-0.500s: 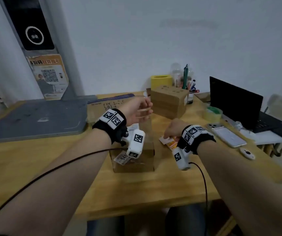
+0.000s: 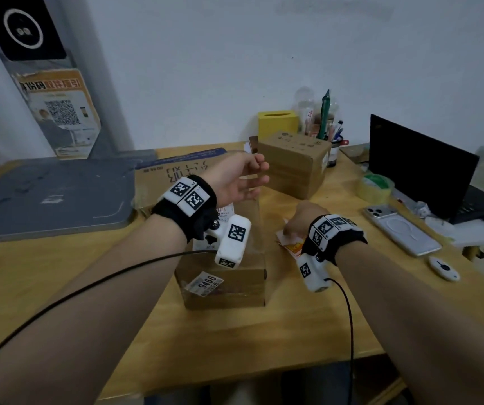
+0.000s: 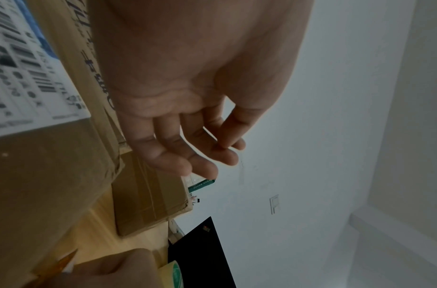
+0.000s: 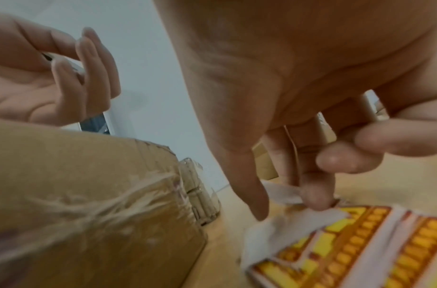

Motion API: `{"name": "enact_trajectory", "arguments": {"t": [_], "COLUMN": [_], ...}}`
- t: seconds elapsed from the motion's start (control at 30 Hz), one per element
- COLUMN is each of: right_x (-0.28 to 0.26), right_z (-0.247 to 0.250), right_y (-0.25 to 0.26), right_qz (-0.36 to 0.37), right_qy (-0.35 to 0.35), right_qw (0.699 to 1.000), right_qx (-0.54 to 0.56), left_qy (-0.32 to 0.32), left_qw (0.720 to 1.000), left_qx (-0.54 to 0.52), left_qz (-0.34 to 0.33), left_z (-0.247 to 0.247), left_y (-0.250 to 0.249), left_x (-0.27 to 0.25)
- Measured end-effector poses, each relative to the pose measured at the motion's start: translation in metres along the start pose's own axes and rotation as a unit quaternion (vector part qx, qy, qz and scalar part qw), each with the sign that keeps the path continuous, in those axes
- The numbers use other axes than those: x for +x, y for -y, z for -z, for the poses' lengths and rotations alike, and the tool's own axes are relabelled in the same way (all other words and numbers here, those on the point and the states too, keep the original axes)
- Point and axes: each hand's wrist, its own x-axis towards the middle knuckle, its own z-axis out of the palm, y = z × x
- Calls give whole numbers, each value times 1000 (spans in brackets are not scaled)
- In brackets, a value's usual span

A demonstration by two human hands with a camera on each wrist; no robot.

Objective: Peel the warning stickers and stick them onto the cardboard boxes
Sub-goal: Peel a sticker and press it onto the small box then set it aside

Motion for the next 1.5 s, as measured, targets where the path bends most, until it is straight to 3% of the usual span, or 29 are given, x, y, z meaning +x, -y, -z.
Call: {"name": "enact_trajectory", "arguments": {"t": [0.13, 0.27, 0.47, 0.63, 0.77, 0.97, 1.2, 1.37, 1.5], "right_x": [4, 6, -7, -15, -8, 9, 21, 18, 8], "right_z": [9, 26, 64, 87, 92, 92, 91, 92, 94], "right_y": [1, 1, 21, 58, 85, 99, 101, 106, 107], "right_qz": [-15, -15, 69, 144, 171, 185, 205, 213, 240], "right_qy": [-21, -21, -80, -70, -44, -10, -20, -94, -70], "right_qw": [999, 988, 907, 860, 840, 837, 832, 846, 873], "right_qx": [33, 150, 407, 484, 512, 515, 515, 479, 419], "left_qy": [-2, -9, -45, -87, -67, -65, -63, -70, -60], "left_qw": [1000, 1000, 998, 991, 991, 990, 990, 990, 990], "left_qx": [-1, -19, -15, 51, 75, 67, 62, 55, 54], "left_qz": [-8, -6, -47, -92, -83, -104, -114, -114, -113], "left_z": [1, 6, 28, 56, 70, 80, 85, 82, 79], "left_y": [-3, -5, -16, -27, -31, -31, -20, -17, -16], "left_x": [4, 6, 12, 18, 19, 26, 36, 38, 35]}}
